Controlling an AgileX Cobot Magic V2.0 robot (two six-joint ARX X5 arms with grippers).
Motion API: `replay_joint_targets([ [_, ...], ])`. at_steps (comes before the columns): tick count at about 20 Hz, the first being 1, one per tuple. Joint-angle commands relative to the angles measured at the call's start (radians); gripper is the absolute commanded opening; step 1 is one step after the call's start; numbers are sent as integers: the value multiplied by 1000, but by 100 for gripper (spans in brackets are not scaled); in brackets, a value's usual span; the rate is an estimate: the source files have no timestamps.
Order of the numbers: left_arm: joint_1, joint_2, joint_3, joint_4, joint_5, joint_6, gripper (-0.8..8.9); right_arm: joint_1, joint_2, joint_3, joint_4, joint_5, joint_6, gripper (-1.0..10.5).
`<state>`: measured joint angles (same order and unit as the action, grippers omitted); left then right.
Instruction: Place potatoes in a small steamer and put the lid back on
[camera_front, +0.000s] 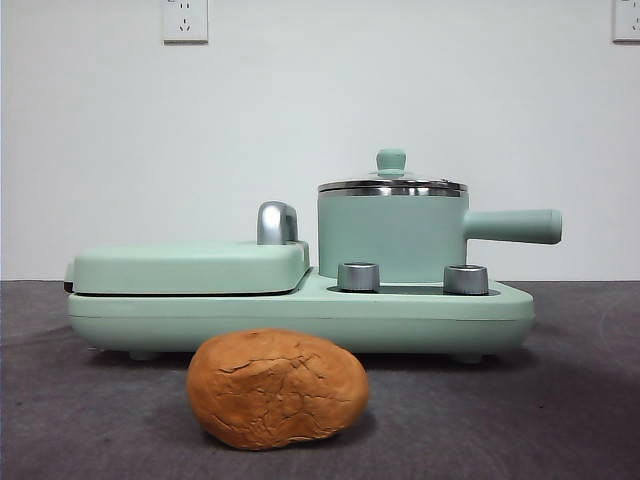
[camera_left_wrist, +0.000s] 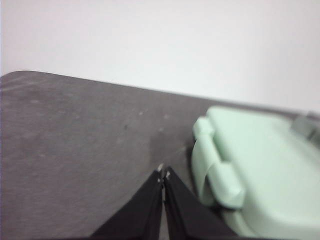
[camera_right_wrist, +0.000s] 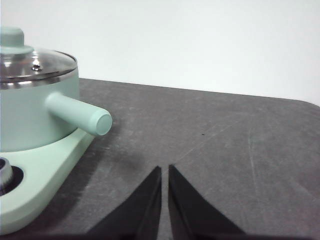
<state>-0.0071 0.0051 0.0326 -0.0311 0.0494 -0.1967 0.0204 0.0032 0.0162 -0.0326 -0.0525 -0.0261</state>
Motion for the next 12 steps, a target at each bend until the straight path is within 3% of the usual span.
replay_joint_targets([
  [1, 0, -2, -20, 24, -1, -215, 6, 2, 0, -3, 24, -2, 91, 20],
  [5, 0, -2, -19, 68, 6, -322, 6, 2, 0, -3, 91, -4, 193, 20],
  [10, 0, -2, -19, 216, 30, -333, 6, 2, 0, -3, 223, -10, 354, 20],
  [12, 0, -2, -18, 313, 30, -332, 6, 2, 0, -2, 306, -11, 462, 19],
])
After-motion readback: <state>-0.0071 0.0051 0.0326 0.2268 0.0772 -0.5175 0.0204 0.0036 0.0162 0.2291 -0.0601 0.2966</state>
